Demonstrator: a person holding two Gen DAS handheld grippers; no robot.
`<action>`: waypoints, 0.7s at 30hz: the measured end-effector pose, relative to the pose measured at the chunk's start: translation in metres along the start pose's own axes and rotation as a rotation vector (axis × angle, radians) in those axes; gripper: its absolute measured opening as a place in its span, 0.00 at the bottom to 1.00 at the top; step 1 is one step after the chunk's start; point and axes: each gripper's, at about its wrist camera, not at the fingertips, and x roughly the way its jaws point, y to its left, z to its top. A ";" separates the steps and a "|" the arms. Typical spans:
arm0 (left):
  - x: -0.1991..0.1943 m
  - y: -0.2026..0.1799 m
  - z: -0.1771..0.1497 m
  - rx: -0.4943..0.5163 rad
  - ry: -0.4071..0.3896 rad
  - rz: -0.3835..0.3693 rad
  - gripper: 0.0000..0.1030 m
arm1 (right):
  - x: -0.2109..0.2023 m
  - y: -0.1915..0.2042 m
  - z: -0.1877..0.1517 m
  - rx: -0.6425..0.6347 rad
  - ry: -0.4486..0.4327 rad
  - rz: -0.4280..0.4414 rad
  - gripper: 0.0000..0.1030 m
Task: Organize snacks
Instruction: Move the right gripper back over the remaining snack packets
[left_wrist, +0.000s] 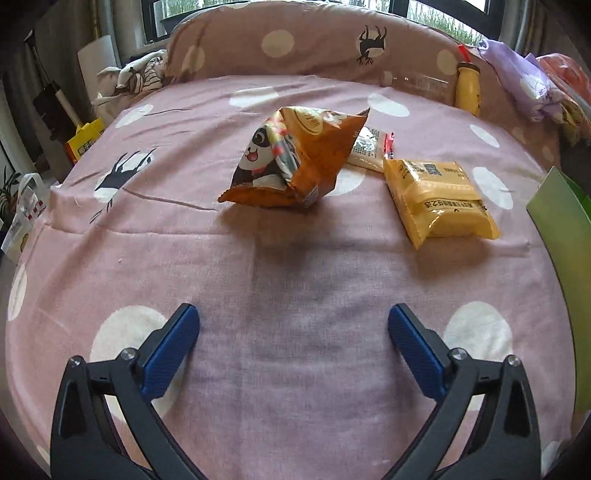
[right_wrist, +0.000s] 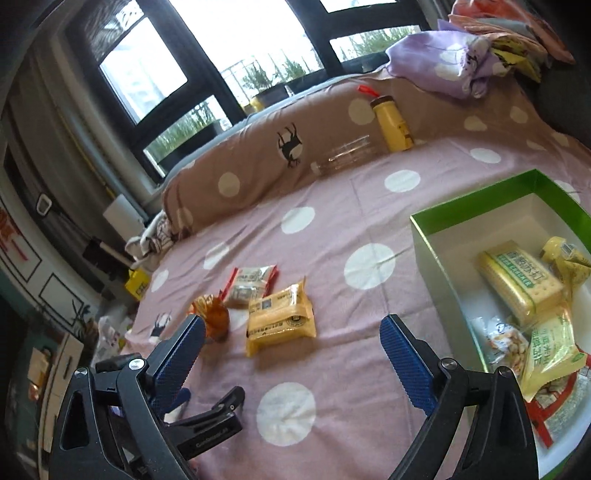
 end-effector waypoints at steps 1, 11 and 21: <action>0.001 0.002 0.001 -0.009 0.000 -0.004 1.00 | 0.004 0.002 -0.002 -0.015 0.012 -0.023 0.92; 0.002 0.000 0.000 -0.005 -0.011 0.012 1.00 | 0.018 0.003 -0.010 -0.074 0.031 -0.148 0.92; 0.002 0.001 0.000 -0.005 -0.013 0.013 1.00 | 0.019 0.007 -0.016 -0.090 0.018 -0.114 0.92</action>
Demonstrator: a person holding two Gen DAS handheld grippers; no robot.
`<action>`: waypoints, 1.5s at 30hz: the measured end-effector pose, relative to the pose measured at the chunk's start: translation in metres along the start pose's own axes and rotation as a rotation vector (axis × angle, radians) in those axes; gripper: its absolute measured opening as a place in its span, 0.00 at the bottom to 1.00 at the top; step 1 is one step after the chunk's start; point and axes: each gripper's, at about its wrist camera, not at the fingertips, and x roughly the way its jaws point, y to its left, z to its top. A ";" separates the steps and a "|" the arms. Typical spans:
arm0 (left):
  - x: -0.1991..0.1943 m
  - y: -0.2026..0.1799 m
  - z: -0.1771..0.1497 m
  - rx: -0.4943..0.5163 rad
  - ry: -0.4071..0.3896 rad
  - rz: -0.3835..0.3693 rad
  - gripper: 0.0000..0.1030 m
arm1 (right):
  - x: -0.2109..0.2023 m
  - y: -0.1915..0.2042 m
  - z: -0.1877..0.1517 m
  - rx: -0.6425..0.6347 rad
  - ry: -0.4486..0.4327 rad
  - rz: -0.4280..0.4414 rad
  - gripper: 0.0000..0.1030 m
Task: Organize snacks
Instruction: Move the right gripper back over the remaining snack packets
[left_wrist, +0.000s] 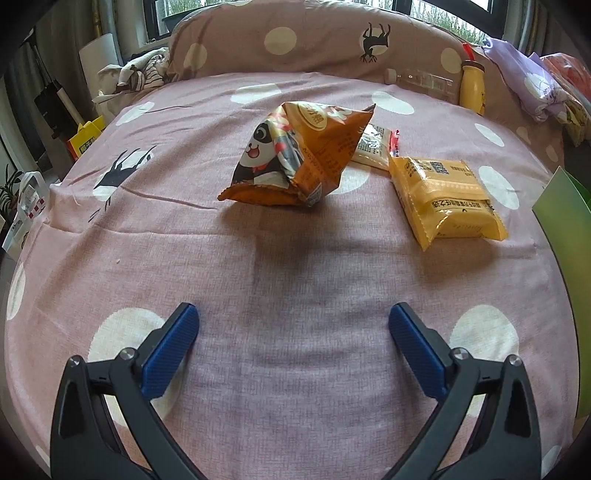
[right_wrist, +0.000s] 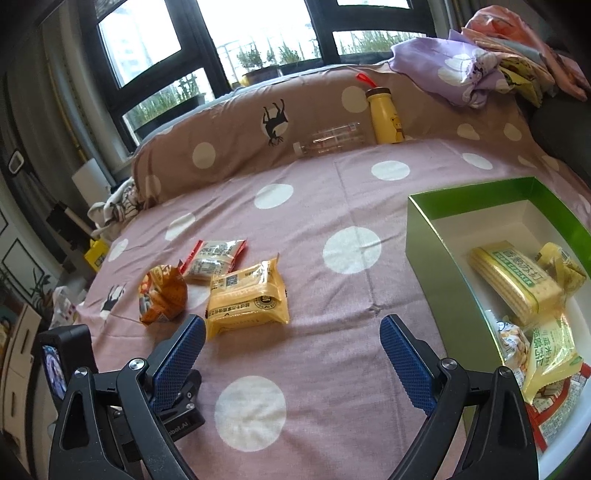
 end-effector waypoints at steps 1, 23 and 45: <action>0.000 0.000 0.000 0.000 0.000 -0.001 1.00 | 0.000 0.002 -0.002 -0.012 0.000 0.000 0.92; 0.000 0.000 0.000 0.000 -0.001 -0.001 1.00 | -0.001 0.007 -0.010 -0.047 -0.006 -0.004 0.92; 0.000 0.000 0.000 0.000 -0.001 -0.001 1.00 | -0.002 0.006 -0.010 -0.031 -0.002 -0.012 0.92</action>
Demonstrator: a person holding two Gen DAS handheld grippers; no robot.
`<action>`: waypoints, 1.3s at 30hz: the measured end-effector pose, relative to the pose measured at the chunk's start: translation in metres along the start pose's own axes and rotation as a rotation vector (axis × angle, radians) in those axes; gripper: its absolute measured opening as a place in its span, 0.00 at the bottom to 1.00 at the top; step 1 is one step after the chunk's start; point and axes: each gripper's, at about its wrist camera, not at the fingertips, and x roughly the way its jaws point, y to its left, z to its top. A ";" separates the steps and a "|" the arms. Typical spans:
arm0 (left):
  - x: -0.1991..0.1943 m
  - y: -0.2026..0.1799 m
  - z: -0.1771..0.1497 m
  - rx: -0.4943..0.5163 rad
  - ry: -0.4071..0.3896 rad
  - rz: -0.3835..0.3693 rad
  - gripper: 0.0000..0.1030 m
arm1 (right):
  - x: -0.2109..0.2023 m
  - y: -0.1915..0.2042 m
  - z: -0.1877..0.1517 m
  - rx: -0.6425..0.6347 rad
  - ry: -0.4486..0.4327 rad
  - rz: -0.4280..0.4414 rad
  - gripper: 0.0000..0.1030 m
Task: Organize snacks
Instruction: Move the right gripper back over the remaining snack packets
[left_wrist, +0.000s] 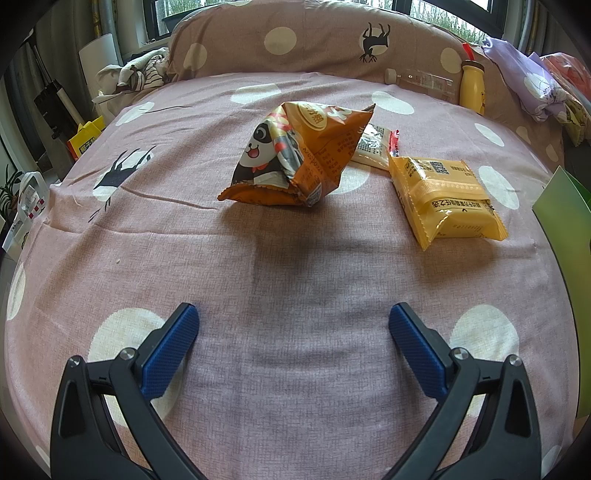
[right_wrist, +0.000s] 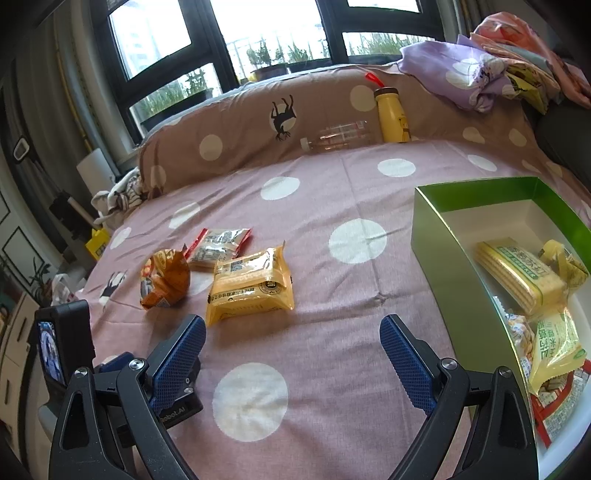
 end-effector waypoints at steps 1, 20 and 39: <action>0.000 0.000 0.000 0.000 0.000 0.000 1.00 | 0.000 0.000 0.000 0.000 0.000 -0.002 0.92; 0.000 0.000 0.000 0.000 0.000 0.000 1.00 | 0.002 0.001 -0.001 -0.015 0.004 -0.021 0.92; 0.000 0.000 0.000 0.001 -0.001 0.000 1.00 | 0.010 0.016 -0.003 -0.077 0.014 -0.057 0.92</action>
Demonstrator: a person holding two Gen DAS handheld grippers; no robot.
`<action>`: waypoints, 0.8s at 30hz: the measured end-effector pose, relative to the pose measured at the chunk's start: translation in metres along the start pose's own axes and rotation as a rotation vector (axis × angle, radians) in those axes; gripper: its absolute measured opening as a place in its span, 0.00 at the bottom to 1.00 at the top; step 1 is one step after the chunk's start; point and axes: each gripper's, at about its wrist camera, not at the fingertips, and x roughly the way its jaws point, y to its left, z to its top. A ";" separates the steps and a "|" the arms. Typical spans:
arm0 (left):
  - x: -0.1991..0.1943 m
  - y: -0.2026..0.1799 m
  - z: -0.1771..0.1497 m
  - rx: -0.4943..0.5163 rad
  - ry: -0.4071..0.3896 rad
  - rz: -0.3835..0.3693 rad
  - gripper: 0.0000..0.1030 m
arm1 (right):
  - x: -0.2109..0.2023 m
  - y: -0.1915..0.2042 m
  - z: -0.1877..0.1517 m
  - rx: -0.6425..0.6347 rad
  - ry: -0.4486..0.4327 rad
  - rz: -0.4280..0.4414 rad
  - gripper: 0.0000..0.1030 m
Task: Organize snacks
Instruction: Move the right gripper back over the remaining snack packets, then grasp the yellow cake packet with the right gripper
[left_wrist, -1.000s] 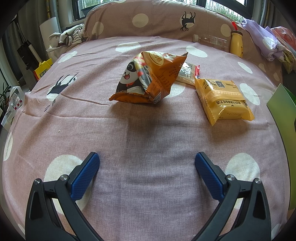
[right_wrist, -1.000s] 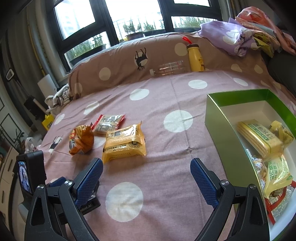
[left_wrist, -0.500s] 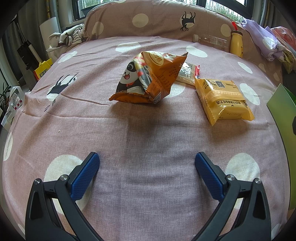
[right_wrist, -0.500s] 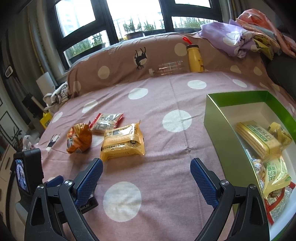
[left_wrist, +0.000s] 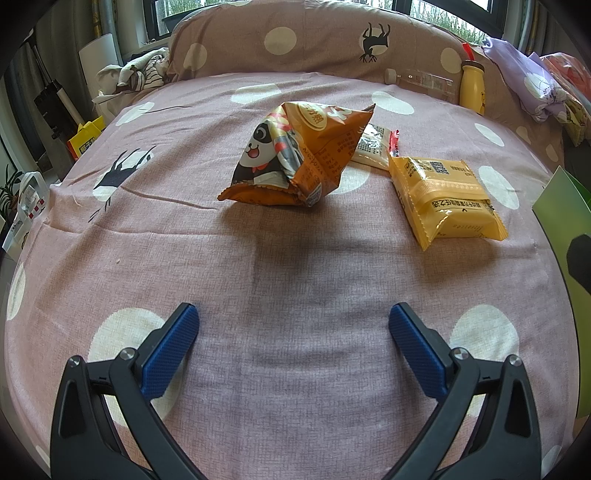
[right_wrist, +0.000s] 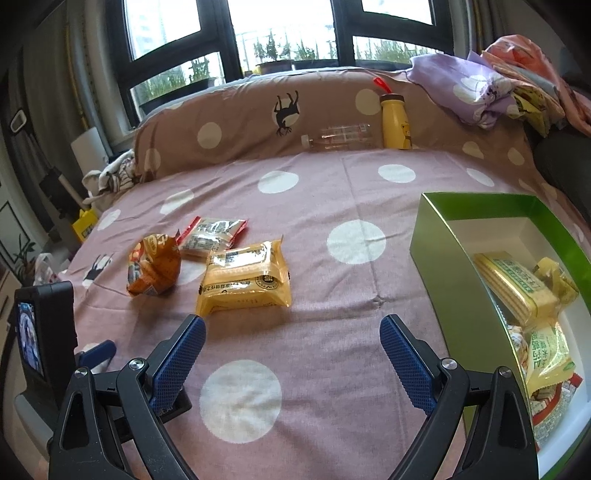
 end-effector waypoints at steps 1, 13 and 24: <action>0.000 0.000 0.000 0.000 0.000 0.000 1.00 | 0.001 0.001 0.000 -0.001 0.005 0.005 0.92; 0.000 0.000 0.000 0.000 -0.001 0.000 1.00 | 0.018 -0.013 0.030 0.072 0.109 0.151 0.92; 0.001 0.001 0.002 -0.002 0.008 0.001 1.00 | 0.083 -0.010 0.062 0.095 0.237 0.194 0.92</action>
